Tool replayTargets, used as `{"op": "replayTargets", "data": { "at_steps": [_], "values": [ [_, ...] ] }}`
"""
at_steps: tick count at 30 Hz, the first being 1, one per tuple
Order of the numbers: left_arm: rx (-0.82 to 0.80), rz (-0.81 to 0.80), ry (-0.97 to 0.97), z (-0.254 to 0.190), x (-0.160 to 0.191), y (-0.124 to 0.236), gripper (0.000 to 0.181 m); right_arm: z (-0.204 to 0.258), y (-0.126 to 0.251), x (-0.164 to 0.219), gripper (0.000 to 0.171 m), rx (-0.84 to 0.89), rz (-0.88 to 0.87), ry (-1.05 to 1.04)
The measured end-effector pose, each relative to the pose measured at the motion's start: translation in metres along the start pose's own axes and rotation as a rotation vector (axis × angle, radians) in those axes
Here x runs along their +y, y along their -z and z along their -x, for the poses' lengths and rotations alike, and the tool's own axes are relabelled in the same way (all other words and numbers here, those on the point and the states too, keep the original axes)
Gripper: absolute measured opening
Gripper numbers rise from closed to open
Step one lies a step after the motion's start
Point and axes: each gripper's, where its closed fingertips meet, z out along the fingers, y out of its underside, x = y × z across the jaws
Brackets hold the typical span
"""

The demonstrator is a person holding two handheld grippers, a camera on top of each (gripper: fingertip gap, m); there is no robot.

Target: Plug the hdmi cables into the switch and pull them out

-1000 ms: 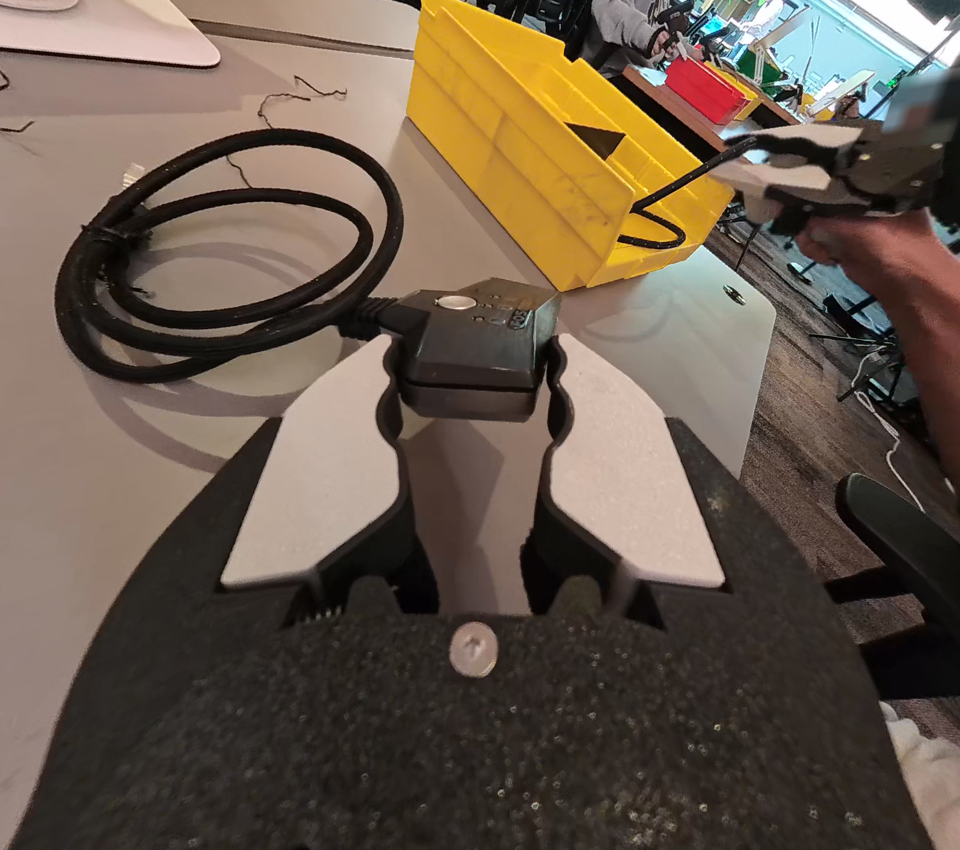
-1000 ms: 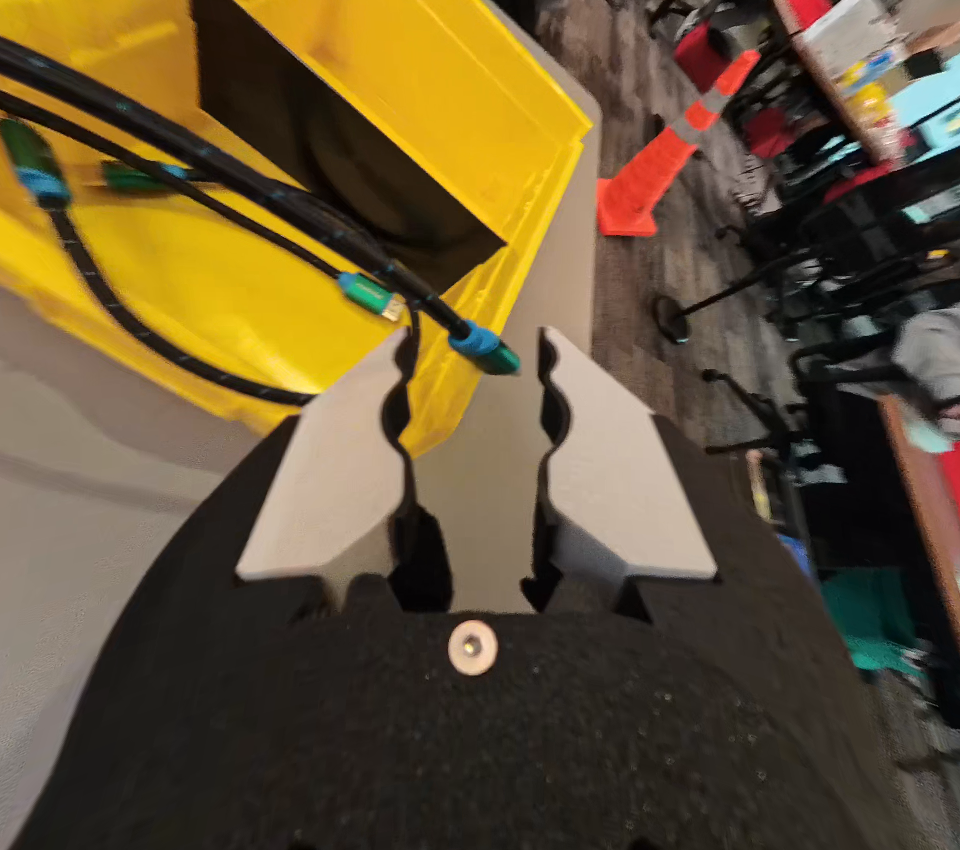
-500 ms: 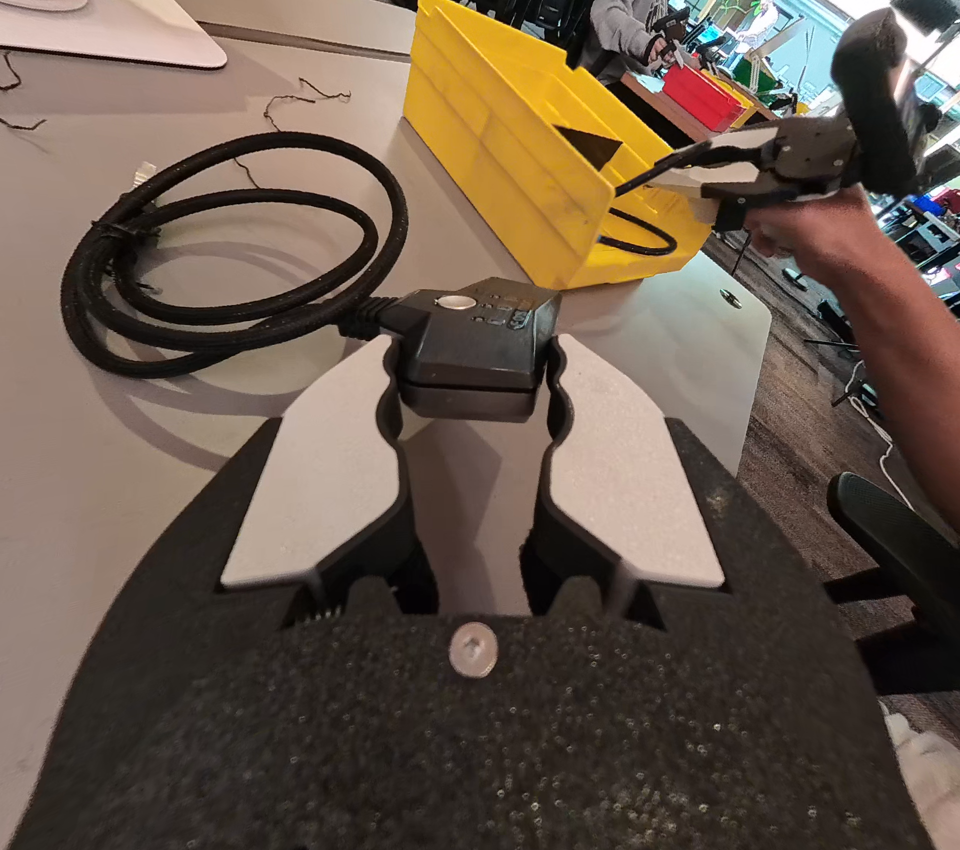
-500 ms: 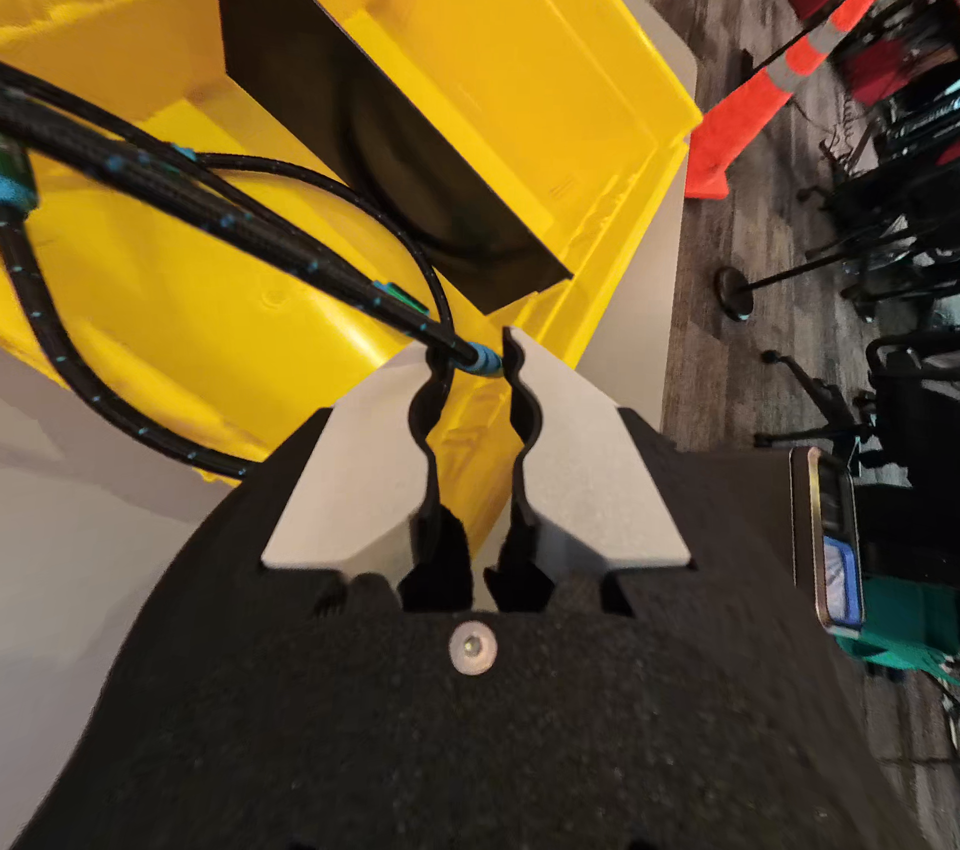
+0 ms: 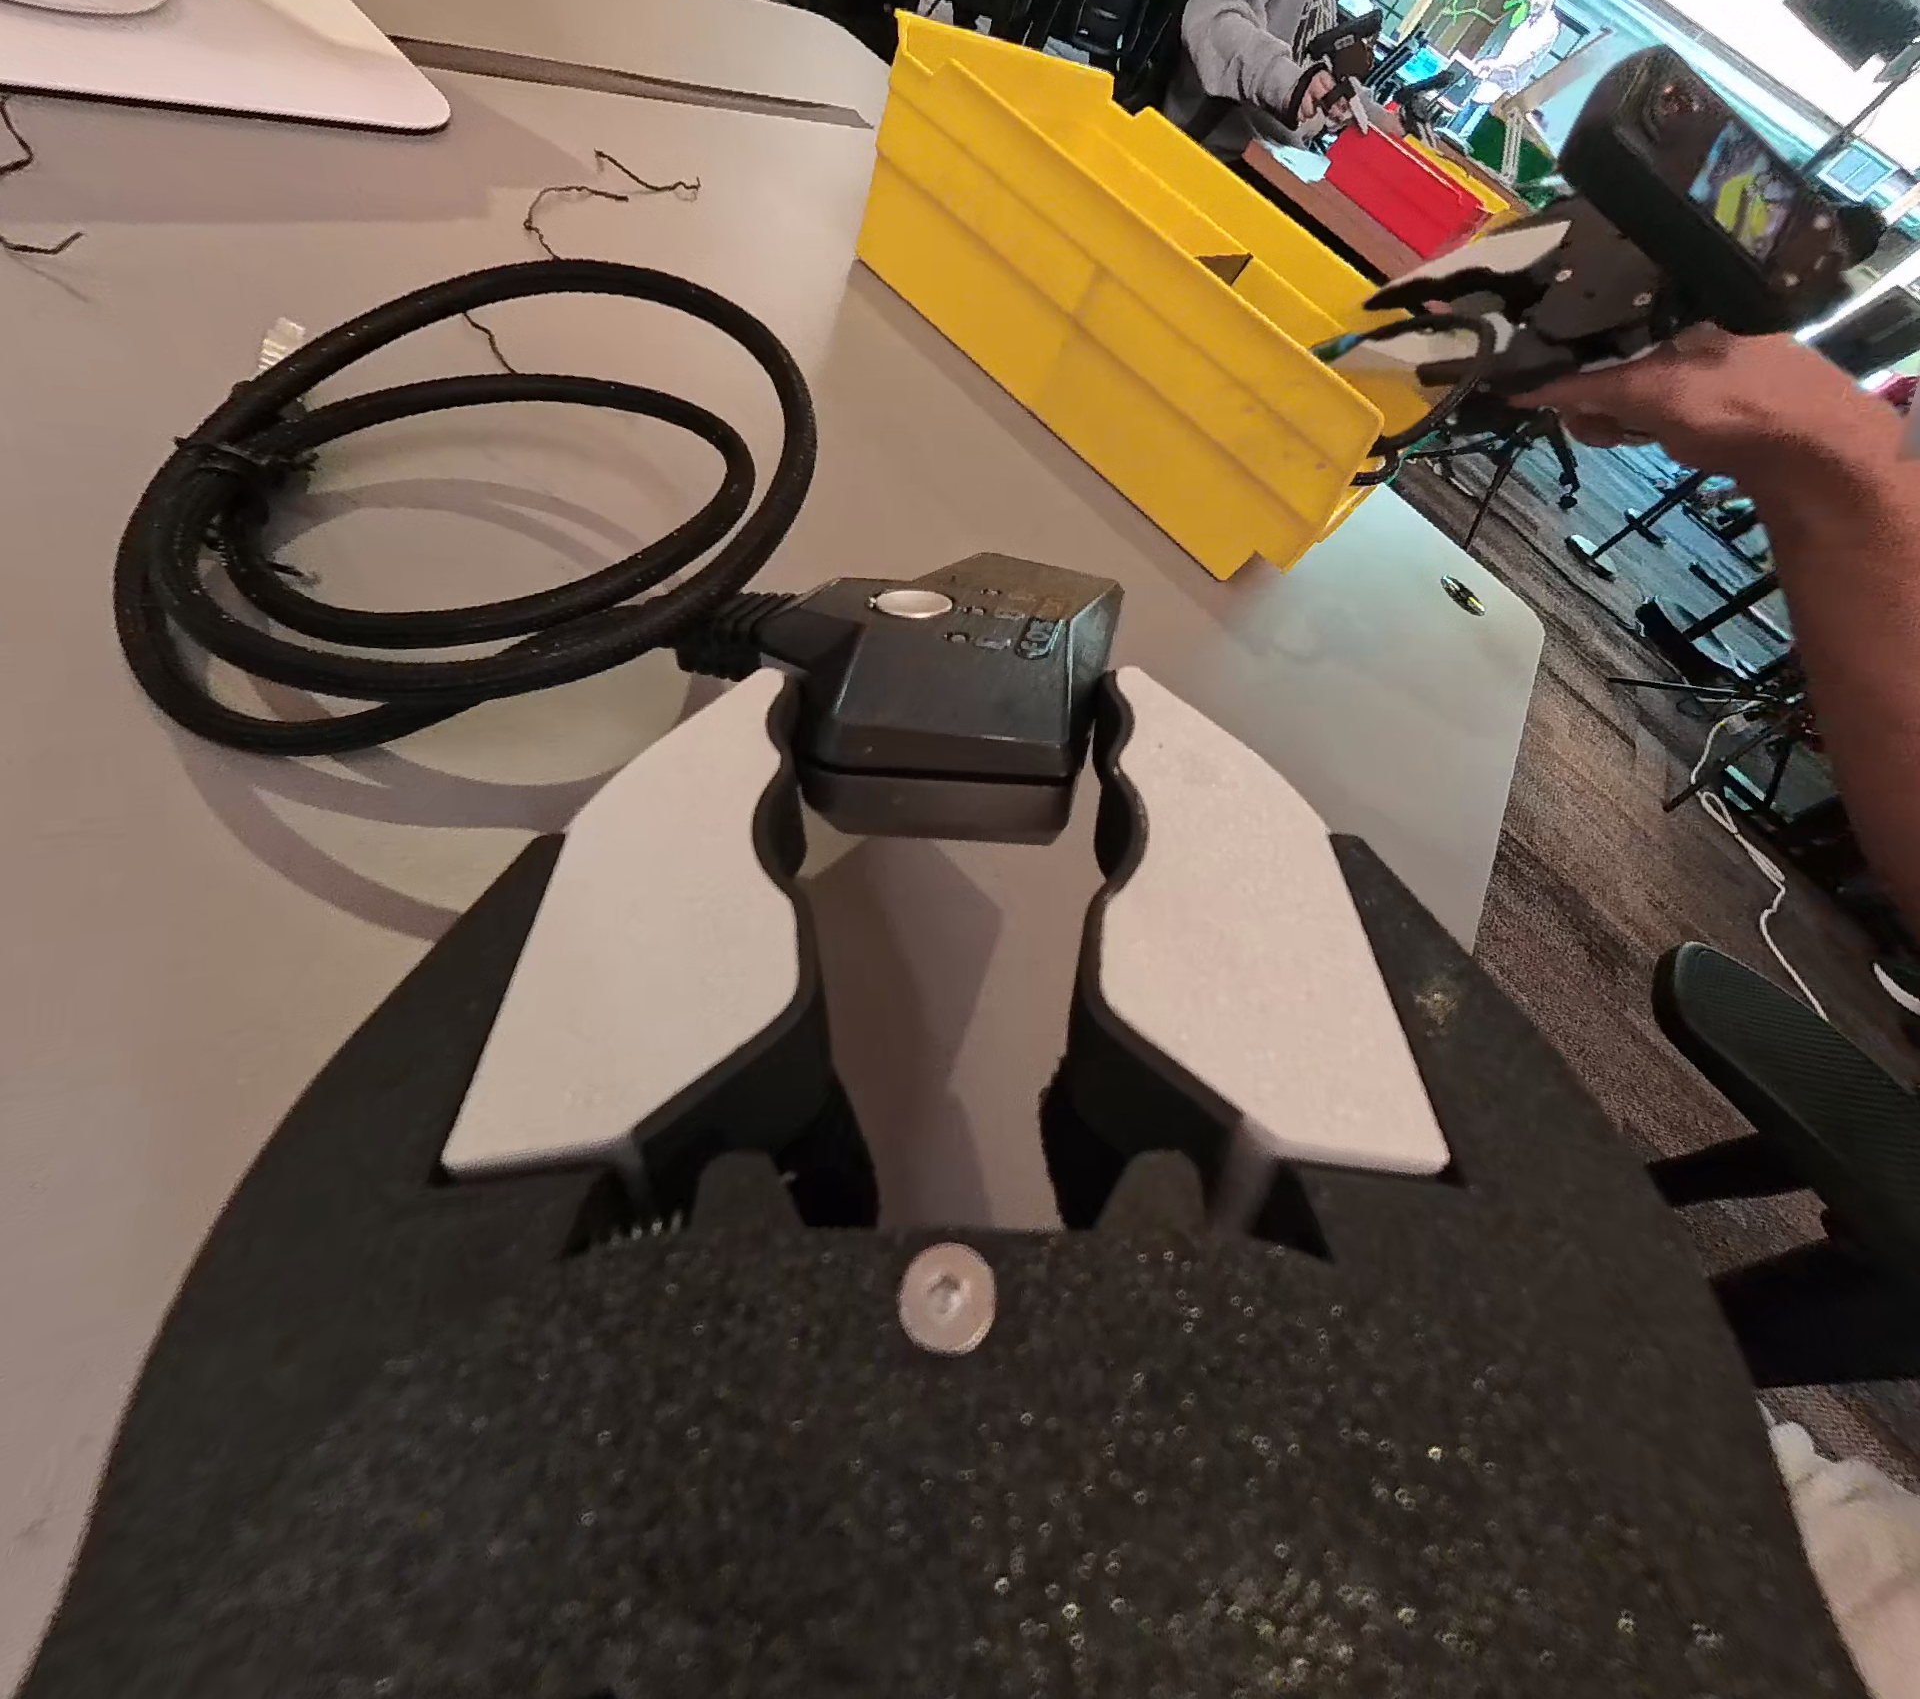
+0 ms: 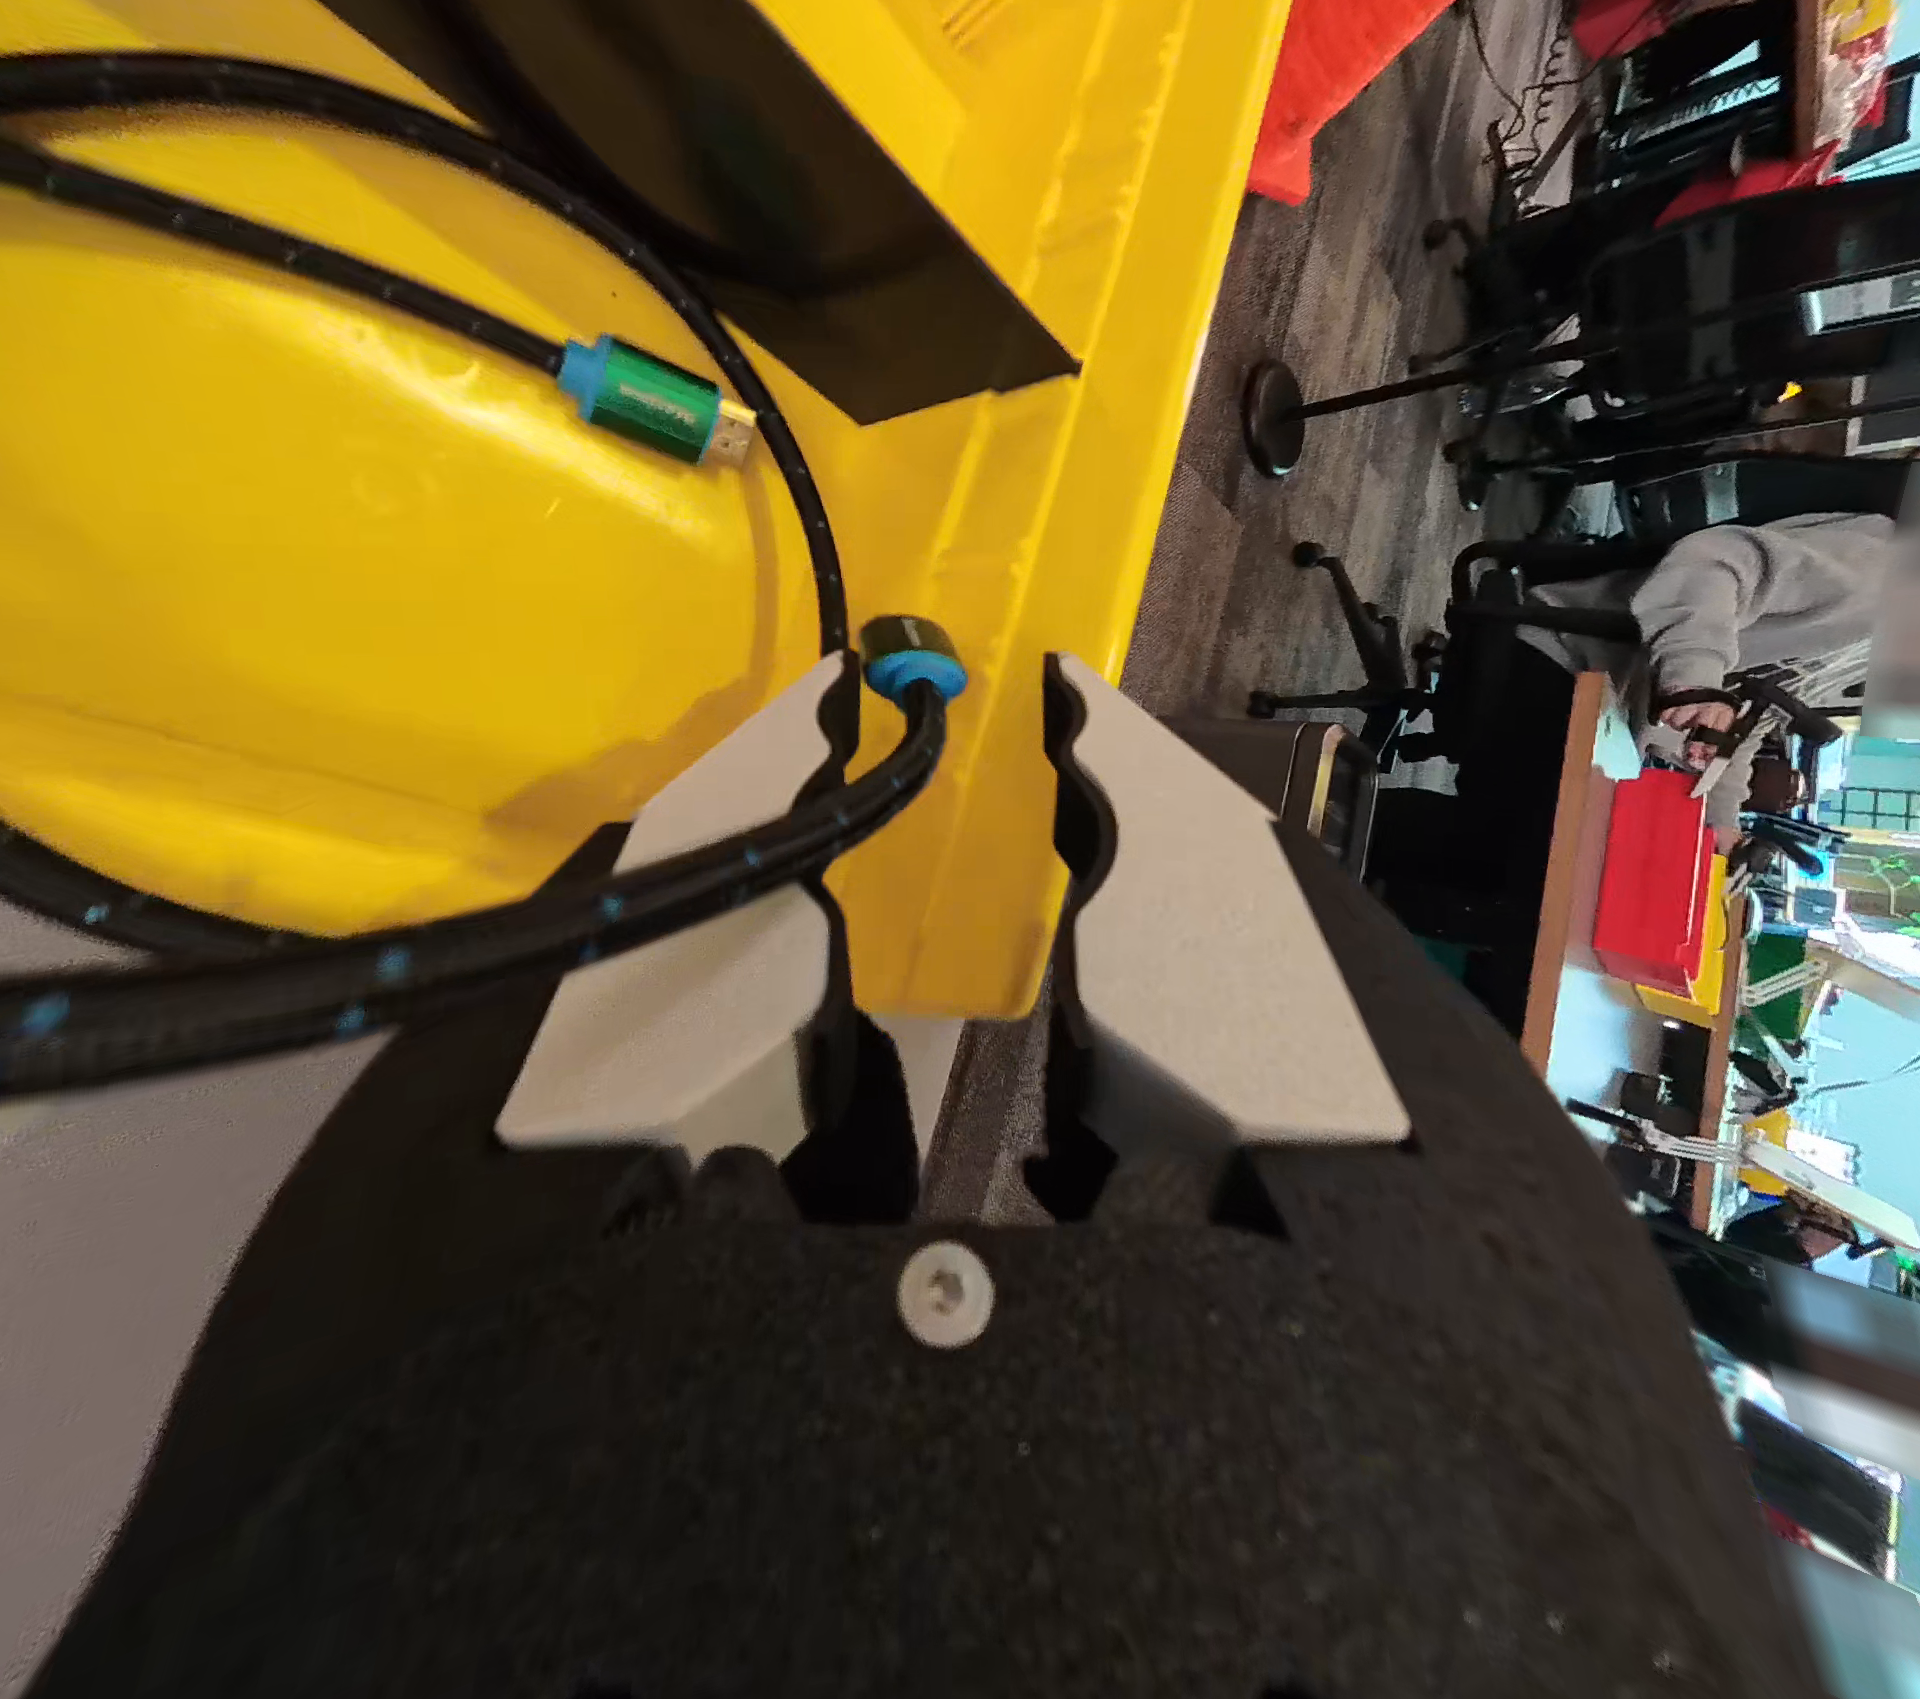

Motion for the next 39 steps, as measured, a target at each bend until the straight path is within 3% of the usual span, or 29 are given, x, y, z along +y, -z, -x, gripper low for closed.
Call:
{"op": "replayTargets", "data": {
  "at_steps": [12,16,19,22,25,29,35,39],
  "values": [
    [0.002,0.006,-0.001,-0.001,0.001,-0.002,0.052,0.008,0.038,0.022,0.038,-0.041,0.000,0.049],
    [0.005,0.006,-0.005,-0.003,0.001,-0.002,0.052,0.009,0.053,0.031,0.029,-0.047,-0.008,0.005],
    [0.004,0.004,-0.004,-0.003,0.001,0.000,0.052,0.018,0.077,0.021,0.000,-0.073,-0.141,-0.105],
    [0.003,0.004,-0.005,-0.003,0.001,0.000,0.052,0.053,0.100,0.000,0.000,-0.217,-0.314,-0.279],
    [0.006,0.006,-0.004,-0.003,0.001,-0.001,0.052,0.062,0.111,-0.013,0.000,-0.179,-0.463,-0.411],
    [0.012,0.008,-0.009,-0.005,0.001,-0.001,0.052,0.045,0.118,-0.011,0.000,-0.036,-0.530,-0.468],
    [0.014,0.013,-0.012,-0.006,0.002,-0.003,0.052,0.052,0.110,-0.011,0.000,-0.101,-0.522,-0.528],
    [0.013,0.014,-0.011,-0.006,0.003,-0.002,0.052,0.048,0.098,-0.004,0.000,-0.038,-0.507,-0.531]
  ]
}}
